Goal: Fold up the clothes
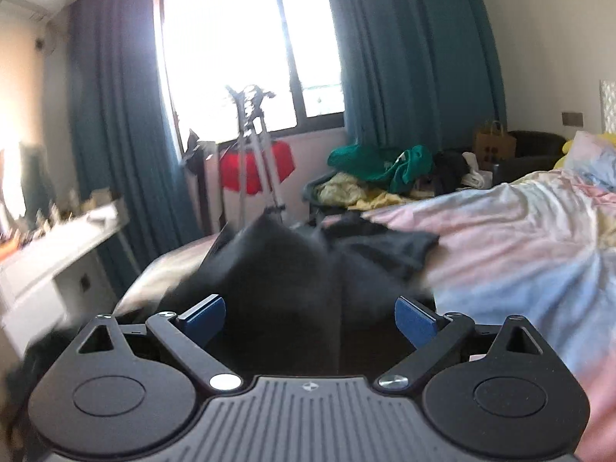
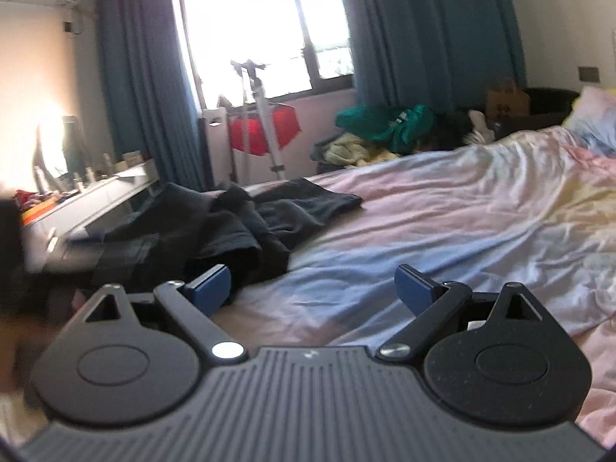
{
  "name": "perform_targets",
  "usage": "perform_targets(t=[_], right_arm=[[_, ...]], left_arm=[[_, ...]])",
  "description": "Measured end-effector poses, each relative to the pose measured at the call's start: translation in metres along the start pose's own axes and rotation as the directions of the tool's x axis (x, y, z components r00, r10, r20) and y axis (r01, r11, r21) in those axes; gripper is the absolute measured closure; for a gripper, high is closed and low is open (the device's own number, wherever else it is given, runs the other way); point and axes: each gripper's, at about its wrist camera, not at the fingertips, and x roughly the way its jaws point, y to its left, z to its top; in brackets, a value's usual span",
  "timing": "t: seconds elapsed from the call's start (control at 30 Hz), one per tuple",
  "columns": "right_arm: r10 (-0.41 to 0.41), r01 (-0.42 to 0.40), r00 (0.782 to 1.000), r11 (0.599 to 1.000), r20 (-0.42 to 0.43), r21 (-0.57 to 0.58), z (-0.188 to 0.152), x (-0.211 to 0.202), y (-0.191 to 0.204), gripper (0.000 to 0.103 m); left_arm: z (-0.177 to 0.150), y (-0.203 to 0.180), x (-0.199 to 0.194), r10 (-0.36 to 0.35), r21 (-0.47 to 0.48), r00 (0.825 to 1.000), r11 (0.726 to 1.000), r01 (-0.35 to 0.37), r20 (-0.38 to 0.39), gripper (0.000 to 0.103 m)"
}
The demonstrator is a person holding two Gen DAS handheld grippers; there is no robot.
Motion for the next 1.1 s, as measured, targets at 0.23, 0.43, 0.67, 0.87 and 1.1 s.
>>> perform_targets(t=[0.23,0.43,0.67,0.87,1.1], right_arm=[[-0.041,0.050,0.995,0.994,-0.085,0.098,-0.010,0.044,-0.030,0.009],[-0.070,0.081,0.993,0.988,-0.091,0.134,-0.017,0.064,-0.045,0.009],[-0.091,0.105,0.990,0.986,-0.107,0.133,-0.020,0.077,-0.051,0.009],[-0.111,0.119,0.992,0.983,-0.062,0.140,-0.016,0.067,-0.053,0.009],[-0.136,0.135,0.991,0.979,-0.002,0.151,-0.008,0.043,-0.056,0.009]], left_arm=[[0.059,-0.038,0.163,0.123,0.060,0.982,0.991,-0.116,-0.141,0.013],[0.069,-0.058,0.252,0.266,0.117,0.925,0.963,-0.243,-0.270,0.030],[0.072,-0.065,0.235,0.232,0.113,0.949,0.971,-0.212,-0.213,0.101],[0.098,-0.080,0.121,0.054,0.164,0.998,0.985,-0.049,-0.026,0.101],[0.065,-0.097,-0.056,-0.218,0.179,0.975,0.962,0.207,0.043,0.101]])
